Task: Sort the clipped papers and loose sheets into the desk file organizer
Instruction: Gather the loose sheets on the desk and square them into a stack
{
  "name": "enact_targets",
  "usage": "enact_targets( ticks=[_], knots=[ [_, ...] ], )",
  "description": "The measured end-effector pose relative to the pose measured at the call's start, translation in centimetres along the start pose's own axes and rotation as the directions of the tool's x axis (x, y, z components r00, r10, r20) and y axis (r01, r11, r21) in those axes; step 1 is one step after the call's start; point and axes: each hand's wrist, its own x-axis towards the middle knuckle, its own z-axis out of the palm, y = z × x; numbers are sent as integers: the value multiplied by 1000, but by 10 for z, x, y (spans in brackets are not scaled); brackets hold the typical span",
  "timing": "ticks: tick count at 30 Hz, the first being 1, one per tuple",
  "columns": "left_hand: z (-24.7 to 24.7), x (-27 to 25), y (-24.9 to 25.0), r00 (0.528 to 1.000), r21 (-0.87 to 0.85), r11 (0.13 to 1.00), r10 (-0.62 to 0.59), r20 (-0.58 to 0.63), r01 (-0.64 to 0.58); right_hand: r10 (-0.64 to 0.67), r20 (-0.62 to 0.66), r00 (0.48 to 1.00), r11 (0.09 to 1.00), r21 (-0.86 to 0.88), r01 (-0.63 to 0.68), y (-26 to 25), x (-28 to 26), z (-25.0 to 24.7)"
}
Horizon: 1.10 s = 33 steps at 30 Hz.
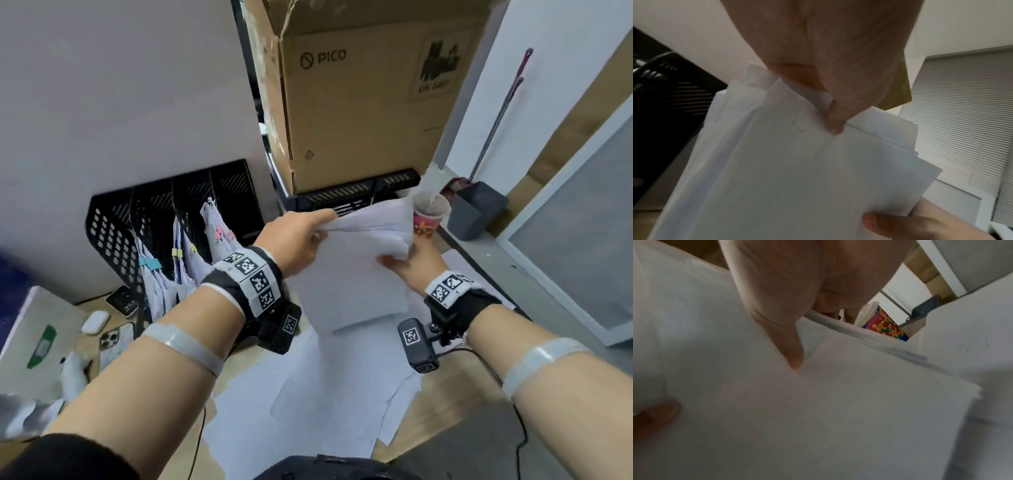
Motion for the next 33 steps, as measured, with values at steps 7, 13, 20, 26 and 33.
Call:
enact_targets(
  ticks=[7, 13, 20, 26, 33],
  knots=[
    [12, -8, -14, 903, -320, 947, -157, -399, 23, 196, -175, 965, 979, 95, -181, 0, -38, 11],
    [89, -29, -34, 947, -835, 490, -304, 106, 250, 438, -131, 889, 879, 272, -392, 29, -78, 23],
    [129, -37, -18, 954, -818, 500, -230, 191, 284, 484, -173, 858, 858, 289, -425, 42, -92, 30],
    [142, -36, -17, 927, -707, 599, -239, 291, 376, 685, -90, 723, 716, 264, -646, 46, -95, 32],
    [149, -22, -10, 907, -744, 544, -369, 204, 388, 586, -45, 809, 810, 35, -585, 50, -95, 23]
  ],
)
